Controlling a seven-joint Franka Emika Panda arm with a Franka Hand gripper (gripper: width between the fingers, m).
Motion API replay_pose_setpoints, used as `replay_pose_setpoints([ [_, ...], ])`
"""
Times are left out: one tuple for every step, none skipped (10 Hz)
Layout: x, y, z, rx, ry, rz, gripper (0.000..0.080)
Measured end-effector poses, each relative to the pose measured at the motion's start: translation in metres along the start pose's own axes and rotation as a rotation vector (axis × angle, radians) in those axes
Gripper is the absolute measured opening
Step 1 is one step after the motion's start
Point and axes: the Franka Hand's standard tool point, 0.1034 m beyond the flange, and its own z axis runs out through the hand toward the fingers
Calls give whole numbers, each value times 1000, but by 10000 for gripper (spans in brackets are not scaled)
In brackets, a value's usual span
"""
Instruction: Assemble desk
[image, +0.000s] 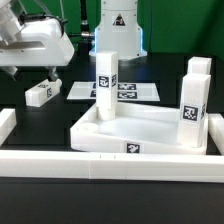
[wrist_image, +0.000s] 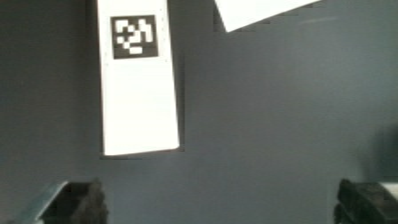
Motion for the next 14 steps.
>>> replay_pose_setpoints([
  [0, 5, 3, 0, -1, -8, 649],
  [-1, 11, 9, -1, -10, 4, 649],
  [-2, 15, 16, -7, -18, 9, 649],
  [-3, 14, 17, -3, -31, 10, 649],
  [-3, 13, 17, 1, -45, 9, 649],
  [-2, 13, 17, -2, -42, 9, 649],
  [-6, 14, 18, 2, -69, 12, 649],
  [-12, 22, 21, -3, -176, 23, 649],
  [-10, 34, 21, -56, -267, 38, 649],
  [-10, 36, 23, -66, -347, 41, 649],
  [-8, 36, 25, -68, -377, 43, 649],
  [-8, 36, 26, -69, -382, 43, 649],
  [-7, 36, 26, -69, -380, 42, 649],
  [-7, 35, 26, -69, -381, 40, 649],
])
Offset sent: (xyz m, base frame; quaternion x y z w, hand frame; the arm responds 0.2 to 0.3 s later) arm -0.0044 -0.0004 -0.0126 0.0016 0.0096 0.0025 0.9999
